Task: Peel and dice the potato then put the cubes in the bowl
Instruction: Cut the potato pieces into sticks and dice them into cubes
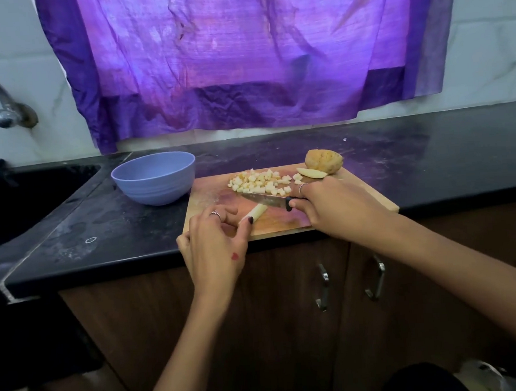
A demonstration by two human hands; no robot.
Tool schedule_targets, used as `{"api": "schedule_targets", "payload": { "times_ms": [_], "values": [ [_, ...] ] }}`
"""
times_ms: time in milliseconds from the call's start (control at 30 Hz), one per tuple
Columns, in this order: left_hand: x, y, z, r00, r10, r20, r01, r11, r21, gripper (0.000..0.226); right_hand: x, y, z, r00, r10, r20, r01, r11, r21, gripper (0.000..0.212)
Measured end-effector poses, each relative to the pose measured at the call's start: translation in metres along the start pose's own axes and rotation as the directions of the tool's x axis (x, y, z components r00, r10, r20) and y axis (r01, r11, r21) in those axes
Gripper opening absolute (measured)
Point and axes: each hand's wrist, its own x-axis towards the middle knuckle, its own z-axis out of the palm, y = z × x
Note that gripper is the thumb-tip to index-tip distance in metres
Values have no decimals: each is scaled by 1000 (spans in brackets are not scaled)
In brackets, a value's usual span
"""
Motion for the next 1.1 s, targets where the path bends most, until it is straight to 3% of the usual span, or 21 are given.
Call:
{"api": "schedule_targets", "payload": {
  "times_ms": [267,400,533,1100],
  "values": [
    [2,1,1,1000,-19,14,18,1000,18,15,-5,-12,-5,989,-37,143,45,998,-50,25],
    [2,2,-1,999,-27,30,27,1000,-4,16,-13,-7,-12,997,-24,69,33,992,-122,29],
    [1,2,-2,999,-20,27,21,1000,-15,16,-18,-6,-9,996,79,-46,-79,997,-1,32],
    [1,1,0,1000,-11,2,11,1000,-19,17,8,-31,-1,998,-6,65,8,999,-34,28]
  ]
}}
